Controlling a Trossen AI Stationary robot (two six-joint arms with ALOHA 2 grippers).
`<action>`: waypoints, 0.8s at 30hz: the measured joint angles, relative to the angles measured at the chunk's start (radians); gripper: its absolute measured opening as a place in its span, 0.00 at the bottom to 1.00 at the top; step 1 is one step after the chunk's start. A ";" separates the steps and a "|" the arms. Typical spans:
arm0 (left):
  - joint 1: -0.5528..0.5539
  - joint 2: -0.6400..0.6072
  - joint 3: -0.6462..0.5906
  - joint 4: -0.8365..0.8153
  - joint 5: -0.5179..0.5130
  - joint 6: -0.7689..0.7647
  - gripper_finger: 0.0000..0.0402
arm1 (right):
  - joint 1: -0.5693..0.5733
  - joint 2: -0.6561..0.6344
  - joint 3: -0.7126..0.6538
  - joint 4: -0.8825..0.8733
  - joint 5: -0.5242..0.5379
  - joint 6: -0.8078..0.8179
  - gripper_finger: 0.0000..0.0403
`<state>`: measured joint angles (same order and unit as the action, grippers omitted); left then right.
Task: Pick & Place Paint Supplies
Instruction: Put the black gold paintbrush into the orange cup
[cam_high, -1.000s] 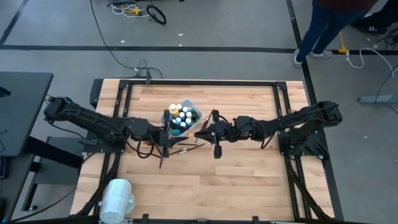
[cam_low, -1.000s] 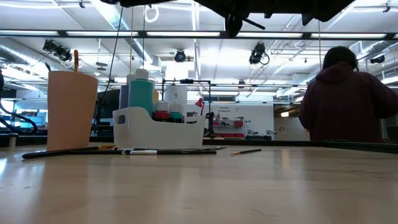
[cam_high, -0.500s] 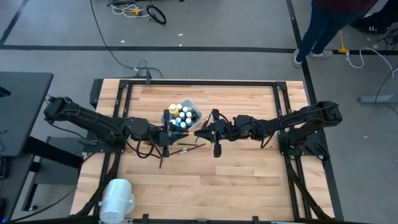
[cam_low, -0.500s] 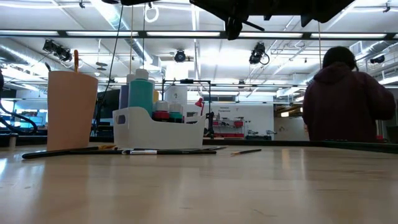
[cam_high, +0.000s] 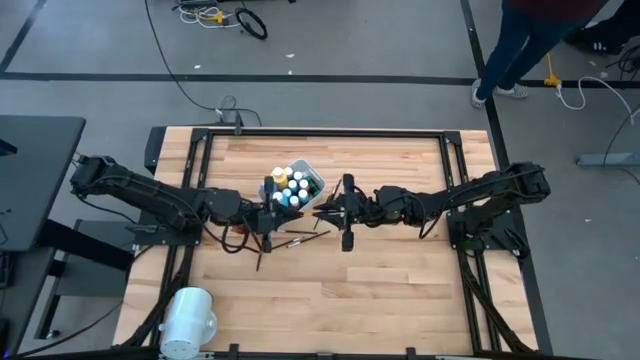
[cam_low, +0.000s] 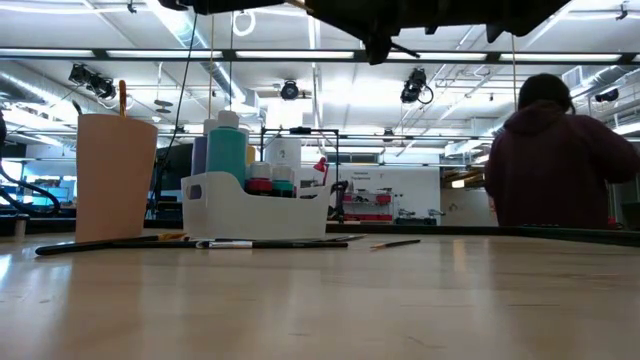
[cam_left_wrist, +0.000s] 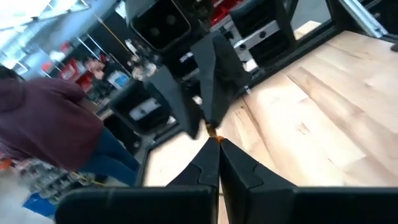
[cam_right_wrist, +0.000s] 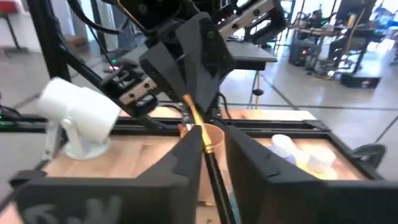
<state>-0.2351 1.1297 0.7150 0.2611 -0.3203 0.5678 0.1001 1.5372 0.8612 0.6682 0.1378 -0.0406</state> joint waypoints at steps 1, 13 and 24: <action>-0.001 0.000 0.000 -0.016 -0.001 -0.017 0.01 | 0.000 0.000 0.000 -0.001 0.007 -0.012 0.21; -0.049 -0.013 0.174 -0.512 -0.049 -0.351 0.01 | -0.001 0.000 0.001 -0.106 0.014 -0.021 0.49; -0.058 -0.013 0.628 -1.204 0.065 -0.675 0.01 | 0.000 0.000 0.001 -0.124 0.065 -0.016 0.51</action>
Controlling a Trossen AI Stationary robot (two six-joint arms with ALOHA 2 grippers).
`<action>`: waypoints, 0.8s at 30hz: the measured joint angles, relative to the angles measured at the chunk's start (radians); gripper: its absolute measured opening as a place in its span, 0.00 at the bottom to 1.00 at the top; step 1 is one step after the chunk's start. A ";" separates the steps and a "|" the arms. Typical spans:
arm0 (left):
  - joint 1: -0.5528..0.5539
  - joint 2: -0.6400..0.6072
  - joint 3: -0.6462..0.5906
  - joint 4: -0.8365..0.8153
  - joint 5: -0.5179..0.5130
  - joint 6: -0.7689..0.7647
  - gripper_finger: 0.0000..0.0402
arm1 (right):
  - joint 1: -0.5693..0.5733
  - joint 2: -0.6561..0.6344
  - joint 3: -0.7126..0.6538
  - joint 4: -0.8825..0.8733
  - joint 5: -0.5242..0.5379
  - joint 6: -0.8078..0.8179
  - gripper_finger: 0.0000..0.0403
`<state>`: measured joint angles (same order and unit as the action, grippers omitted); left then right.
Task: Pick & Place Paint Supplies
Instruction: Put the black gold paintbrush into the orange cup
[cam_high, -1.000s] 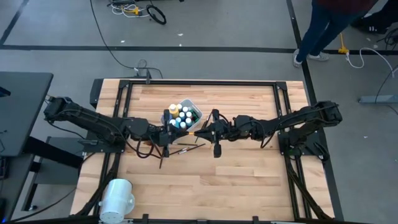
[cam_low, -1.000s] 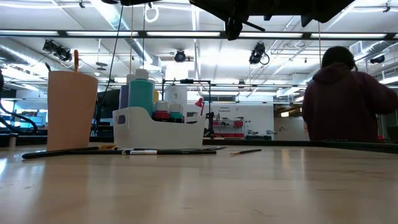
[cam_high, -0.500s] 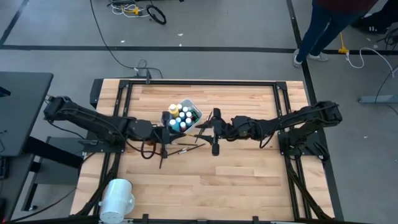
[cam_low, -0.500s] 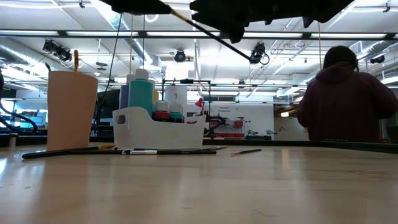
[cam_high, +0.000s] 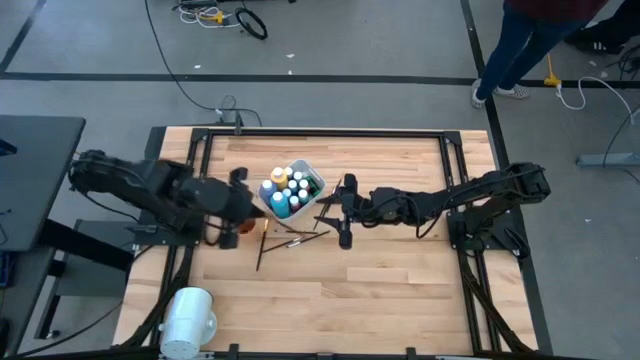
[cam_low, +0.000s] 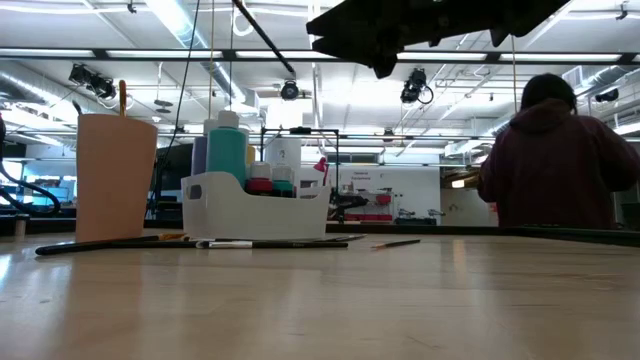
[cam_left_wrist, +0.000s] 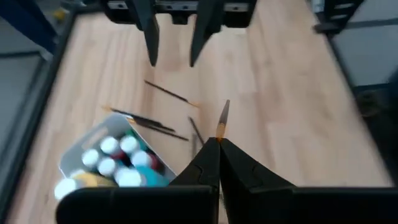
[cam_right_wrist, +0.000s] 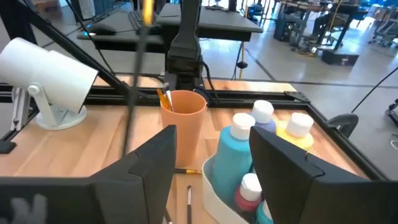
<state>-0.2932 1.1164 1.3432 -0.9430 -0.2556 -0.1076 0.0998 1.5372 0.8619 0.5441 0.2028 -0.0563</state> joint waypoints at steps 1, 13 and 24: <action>0.000 0.000 0.037 -0.047 0.017 -0.026 0.01 | 0.000 0.000 0.000 -0.005 0.000 0.007 0.51; 0.000 -0.009 0.272 -0.635 0.074 -0.198 0.01 | 0.000 0.000 0.000 -0.023 -0.002 0.016 0.52; 0.000 -0.026 0.175 -0.627 -0.003 -0.195 0.01 | 0.000 0.000 0.000 -0.033 -0.002 0.016 0.52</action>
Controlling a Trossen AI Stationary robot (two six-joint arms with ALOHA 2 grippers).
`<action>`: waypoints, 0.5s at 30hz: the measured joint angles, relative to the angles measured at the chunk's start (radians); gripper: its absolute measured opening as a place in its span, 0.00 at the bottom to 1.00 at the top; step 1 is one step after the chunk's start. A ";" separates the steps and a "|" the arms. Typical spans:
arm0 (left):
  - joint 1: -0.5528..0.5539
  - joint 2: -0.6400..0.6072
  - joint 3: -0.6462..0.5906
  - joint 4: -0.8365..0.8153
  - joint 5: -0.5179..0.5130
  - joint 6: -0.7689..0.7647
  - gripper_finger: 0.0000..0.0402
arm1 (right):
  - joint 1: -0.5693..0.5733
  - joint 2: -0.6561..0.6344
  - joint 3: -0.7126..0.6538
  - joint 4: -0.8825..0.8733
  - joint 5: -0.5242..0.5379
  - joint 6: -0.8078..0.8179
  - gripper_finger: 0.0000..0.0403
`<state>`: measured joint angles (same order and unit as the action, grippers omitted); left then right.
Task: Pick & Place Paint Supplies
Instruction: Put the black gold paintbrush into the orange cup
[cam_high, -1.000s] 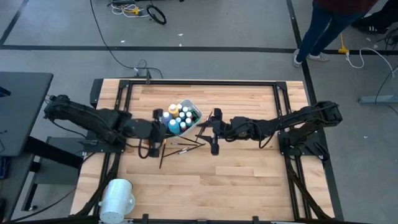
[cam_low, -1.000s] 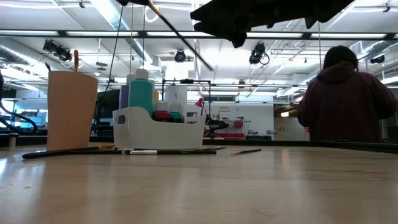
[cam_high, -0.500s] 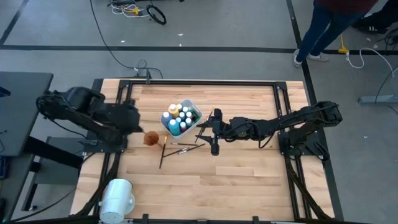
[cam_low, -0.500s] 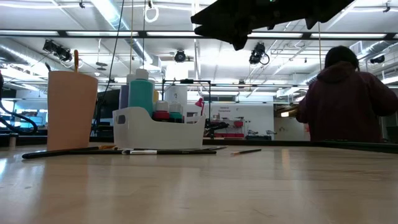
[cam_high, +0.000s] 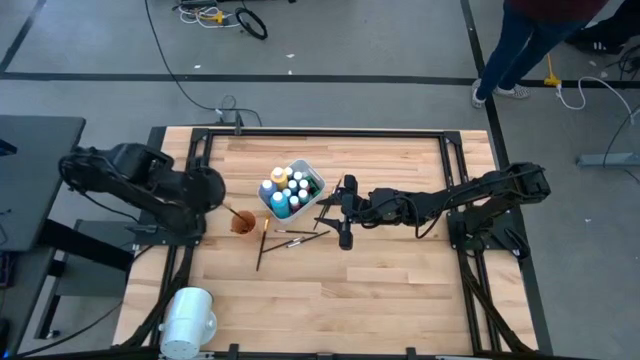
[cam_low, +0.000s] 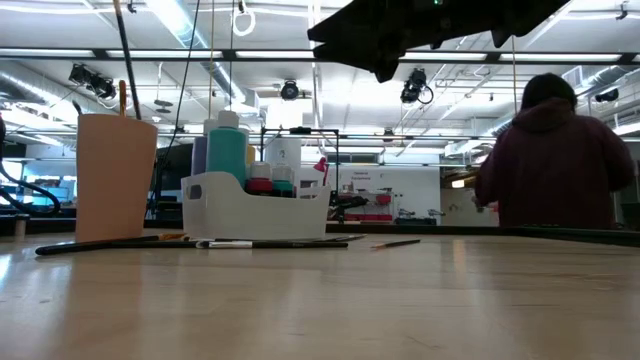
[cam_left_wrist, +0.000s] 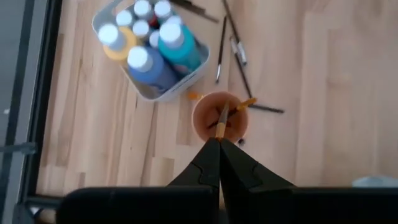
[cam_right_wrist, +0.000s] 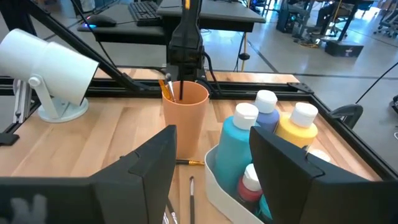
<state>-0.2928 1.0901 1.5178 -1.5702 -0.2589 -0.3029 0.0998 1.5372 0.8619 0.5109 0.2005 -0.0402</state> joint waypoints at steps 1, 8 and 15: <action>0.000 0.000 -0.020 0.000 0.000 0.003 0.01 | 0.000 0.000 0.000 -0.001 0.000 0.000 0.52; 0.000 0.001 -0.157 0.037 -0.018 0.030 0.01 | 0.000 0.000 0.000 -0.005 -0.001 0.000 0.52; 0.000 0.001 -0.306 0.204 -0.015 0.031 0.01 | 0.000 0.000 0.000 -0.005 -0.008 0.000 0.52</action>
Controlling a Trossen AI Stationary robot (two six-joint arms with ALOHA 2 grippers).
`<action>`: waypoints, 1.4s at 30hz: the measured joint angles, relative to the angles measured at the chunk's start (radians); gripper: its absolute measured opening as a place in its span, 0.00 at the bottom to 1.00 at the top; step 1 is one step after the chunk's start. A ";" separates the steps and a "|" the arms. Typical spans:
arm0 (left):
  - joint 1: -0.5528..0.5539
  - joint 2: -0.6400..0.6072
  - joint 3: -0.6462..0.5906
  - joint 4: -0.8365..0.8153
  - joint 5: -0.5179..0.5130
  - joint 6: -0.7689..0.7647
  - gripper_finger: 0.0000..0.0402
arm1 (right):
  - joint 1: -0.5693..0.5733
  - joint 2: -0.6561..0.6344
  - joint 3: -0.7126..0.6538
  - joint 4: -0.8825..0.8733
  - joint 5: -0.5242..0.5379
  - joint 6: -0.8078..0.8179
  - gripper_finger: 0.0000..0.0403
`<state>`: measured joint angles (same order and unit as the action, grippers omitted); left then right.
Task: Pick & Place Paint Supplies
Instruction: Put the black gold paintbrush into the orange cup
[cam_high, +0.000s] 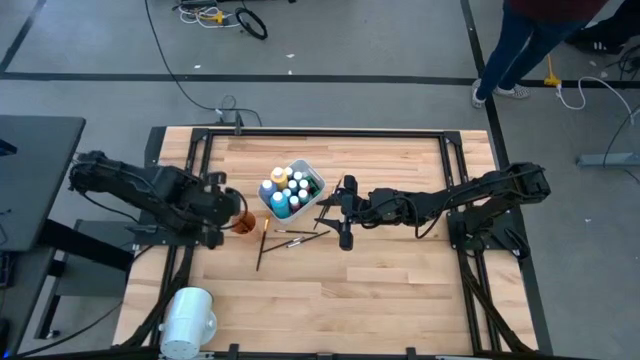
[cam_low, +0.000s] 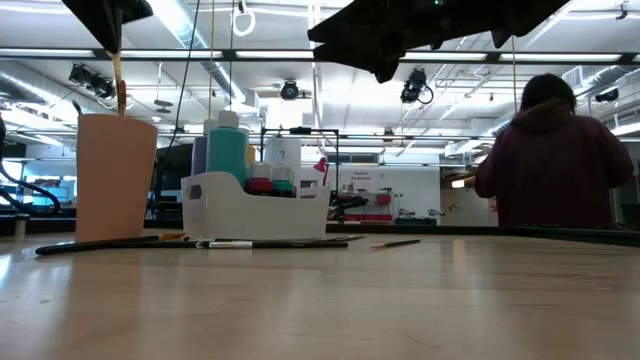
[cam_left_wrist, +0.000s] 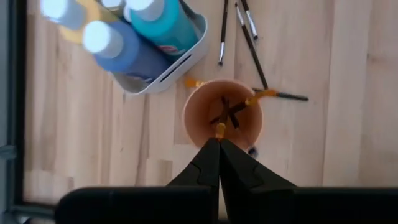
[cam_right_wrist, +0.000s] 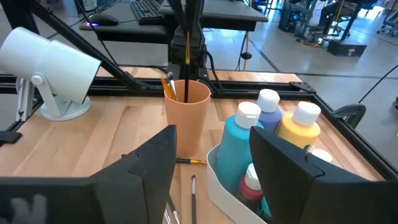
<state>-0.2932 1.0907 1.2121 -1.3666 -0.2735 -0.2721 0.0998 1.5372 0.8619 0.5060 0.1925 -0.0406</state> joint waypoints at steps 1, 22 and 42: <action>0.000 0.000 -0.023 0.028 0.001 -0.002 0.02 | 0.000 0.000 0.000 0.000 0.000 0.000 0.52; 0.000 0.002 -0.221 0.181 0.004 -0.110 0.14 | 0.000 0.000 0.000 -0.091 -0.006 0.145 0.52; 0.000 0.001 -0.028 0.184 -0.119 -0.012 0.28 | 0.000 0.000 0.000 -0.133 -0.105 0.160 0.52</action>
<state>-0.2932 1.0920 1.1842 -1.1828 -0.3922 -0.2840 0.1001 1.5372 0.8616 0.3732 0.0875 0.1192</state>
